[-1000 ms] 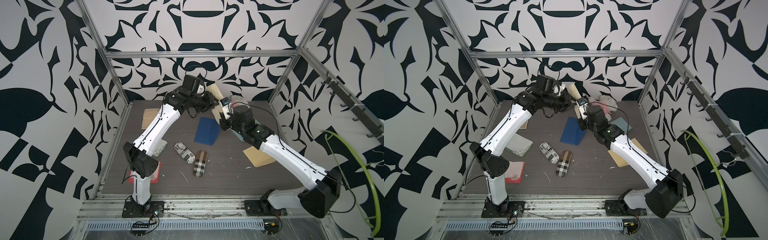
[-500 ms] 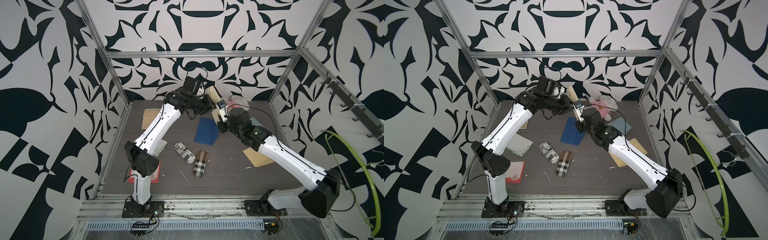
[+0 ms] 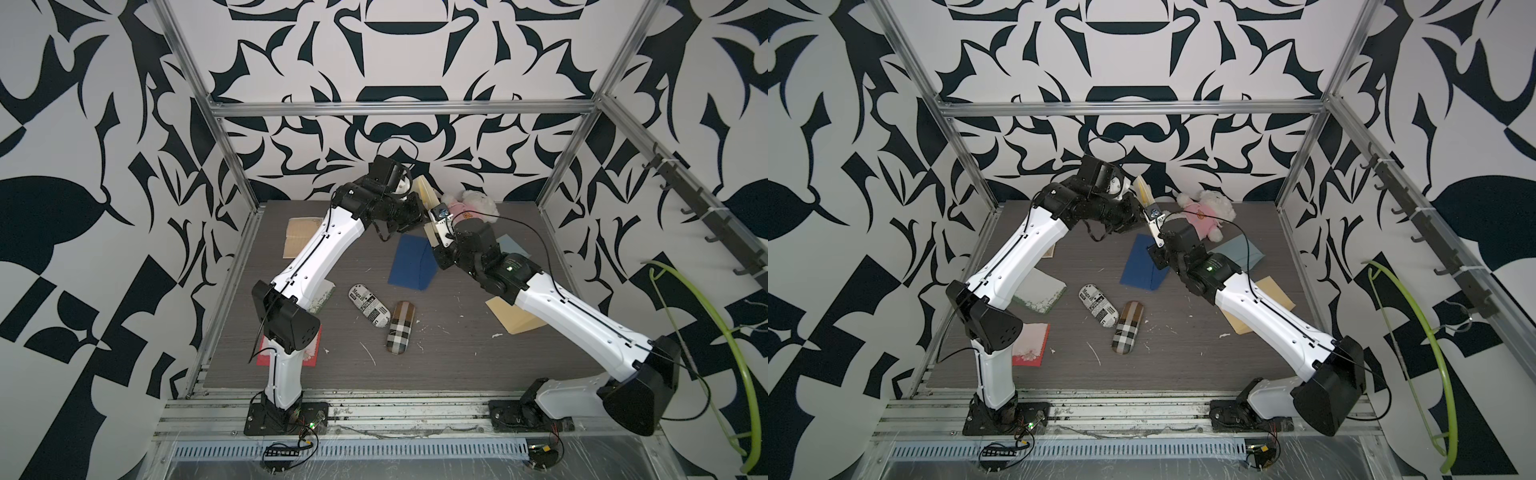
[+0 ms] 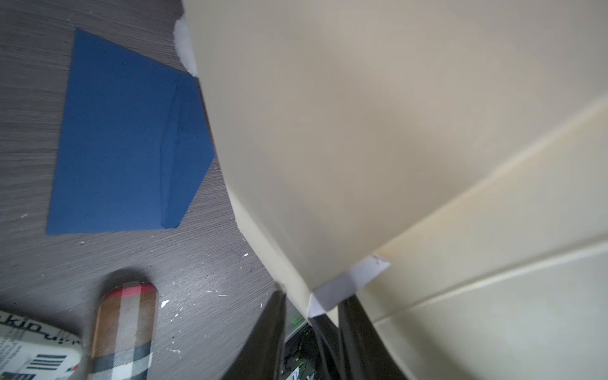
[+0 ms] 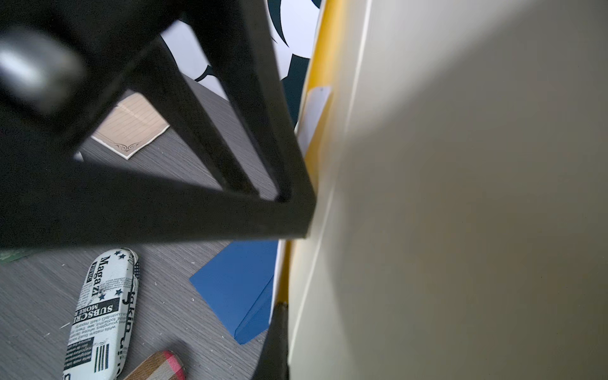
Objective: Take the letter paper out of the envelope
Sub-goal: Take out the letter paper from the envelope.
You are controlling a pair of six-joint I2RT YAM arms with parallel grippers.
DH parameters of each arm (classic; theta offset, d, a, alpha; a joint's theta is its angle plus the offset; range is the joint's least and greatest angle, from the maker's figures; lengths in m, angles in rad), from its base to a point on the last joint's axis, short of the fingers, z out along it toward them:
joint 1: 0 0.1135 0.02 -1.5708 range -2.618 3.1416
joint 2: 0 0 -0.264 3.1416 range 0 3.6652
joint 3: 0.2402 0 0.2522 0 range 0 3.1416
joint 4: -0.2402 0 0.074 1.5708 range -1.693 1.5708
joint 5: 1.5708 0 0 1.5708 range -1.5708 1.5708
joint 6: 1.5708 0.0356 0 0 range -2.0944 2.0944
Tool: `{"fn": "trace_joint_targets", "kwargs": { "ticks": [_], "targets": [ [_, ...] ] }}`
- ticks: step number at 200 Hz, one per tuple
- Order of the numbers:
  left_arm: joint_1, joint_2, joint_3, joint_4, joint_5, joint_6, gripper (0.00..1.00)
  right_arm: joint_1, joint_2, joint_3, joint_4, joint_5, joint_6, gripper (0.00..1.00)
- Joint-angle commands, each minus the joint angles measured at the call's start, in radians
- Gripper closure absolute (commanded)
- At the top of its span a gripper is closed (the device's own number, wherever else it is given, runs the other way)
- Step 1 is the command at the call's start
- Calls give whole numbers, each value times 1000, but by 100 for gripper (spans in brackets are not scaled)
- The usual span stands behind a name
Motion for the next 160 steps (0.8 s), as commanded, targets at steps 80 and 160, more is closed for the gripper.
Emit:
{"fn": "trace_joint_targets", "kwargs": {
  "ticks": [80, 160],
  "targets": [
    [-4, 31, 28, -10, -21, 12, 88, 14, -5, 46, 33, 10, -11, 100],
    [-6, 17, 33, -7, 0, -7, 99, -2, 15, 23, 17, 14, 10, 100]
  ]
}}
